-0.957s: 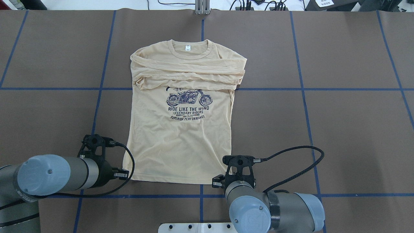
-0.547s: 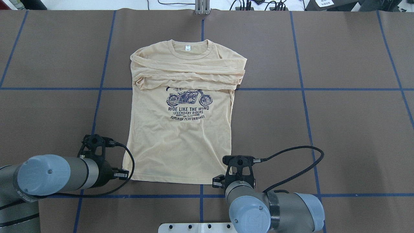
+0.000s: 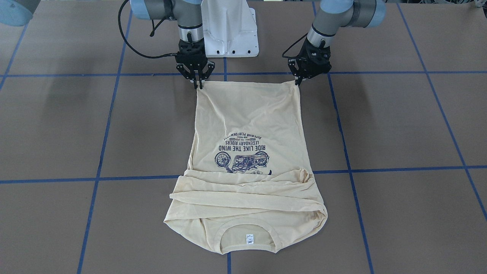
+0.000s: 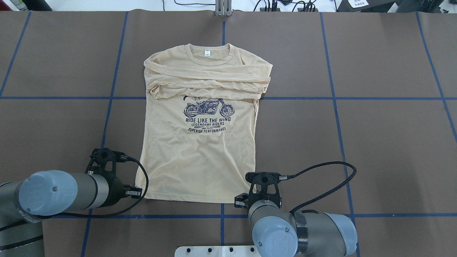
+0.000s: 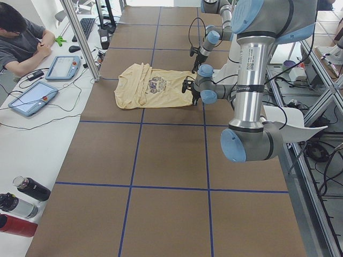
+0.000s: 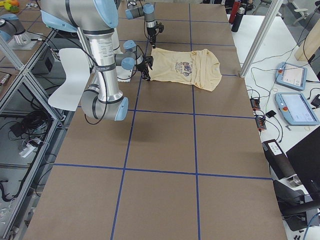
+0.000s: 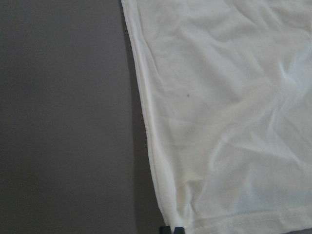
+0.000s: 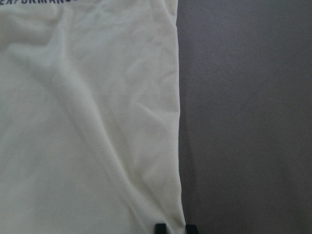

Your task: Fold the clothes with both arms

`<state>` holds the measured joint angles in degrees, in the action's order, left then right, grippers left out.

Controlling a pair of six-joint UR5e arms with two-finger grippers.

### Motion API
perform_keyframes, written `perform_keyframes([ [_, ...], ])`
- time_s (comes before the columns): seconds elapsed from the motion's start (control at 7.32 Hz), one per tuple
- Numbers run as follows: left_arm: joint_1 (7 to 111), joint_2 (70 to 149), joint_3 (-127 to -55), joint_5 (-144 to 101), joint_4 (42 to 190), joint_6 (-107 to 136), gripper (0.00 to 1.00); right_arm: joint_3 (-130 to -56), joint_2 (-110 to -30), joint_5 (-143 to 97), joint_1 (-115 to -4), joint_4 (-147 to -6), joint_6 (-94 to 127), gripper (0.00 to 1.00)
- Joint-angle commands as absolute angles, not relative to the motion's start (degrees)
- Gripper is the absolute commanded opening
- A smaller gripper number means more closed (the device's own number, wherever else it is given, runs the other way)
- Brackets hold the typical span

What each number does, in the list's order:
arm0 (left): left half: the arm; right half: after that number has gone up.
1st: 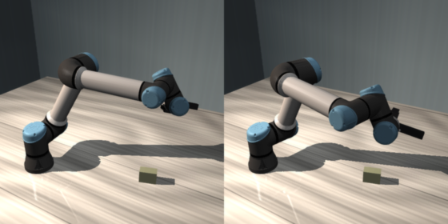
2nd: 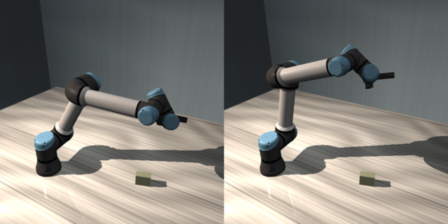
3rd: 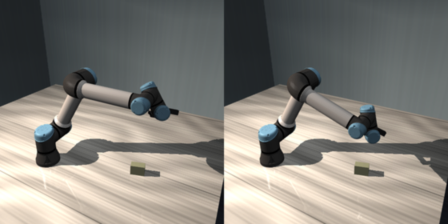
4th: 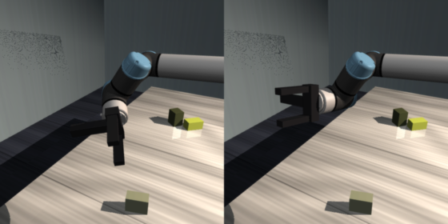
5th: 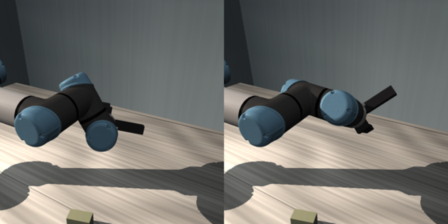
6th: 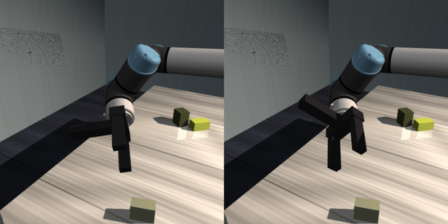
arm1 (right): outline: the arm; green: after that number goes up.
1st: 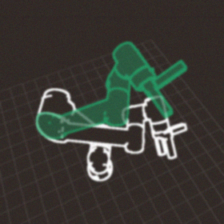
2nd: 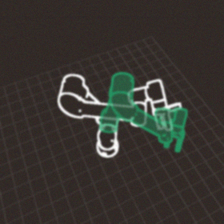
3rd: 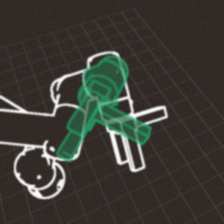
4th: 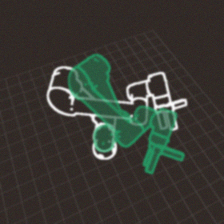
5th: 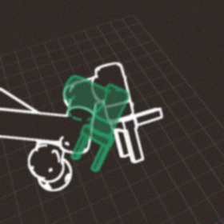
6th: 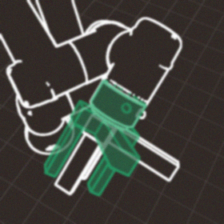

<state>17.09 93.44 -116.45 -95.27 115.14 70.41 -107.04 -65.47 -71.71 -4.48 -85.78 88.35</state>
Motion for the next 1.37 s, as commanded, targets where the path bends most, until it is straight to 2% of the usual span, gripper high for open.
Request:
perform_keyframes([
  [0.0,17.14,93.52,-116.46,-95.27,115.14,70.4,0.0,-106.96,-65.39,-71.72,-4.57,-85.78,88.5,0.0],
  [0.41,17.14,93.69,-116.46,-95.27,115.14,70.4,0.0,-107.92,-65.39,-72.07,-5.27,-85.78,88.24,0.0],
  [0.68,17.4,93.69,-118.64,-95.97,114.96,70.31,0.0,-113.17,-66.26,-76.0,-8.51,-86.65,87.2,0.0],
  [0.96,19.76,93.95,-123.98,-100.44,111.39,70.05,0.0,-121.16,-66.53,-79.44,-10.89,-92.87,85.79,0.0],
  [1.23,20.56,94.04,-132.67,-104.05,104.61,70.05,0.0,-128.38,-69.94,-80.86,-11.08,-96.58,85.78,0.0],
])
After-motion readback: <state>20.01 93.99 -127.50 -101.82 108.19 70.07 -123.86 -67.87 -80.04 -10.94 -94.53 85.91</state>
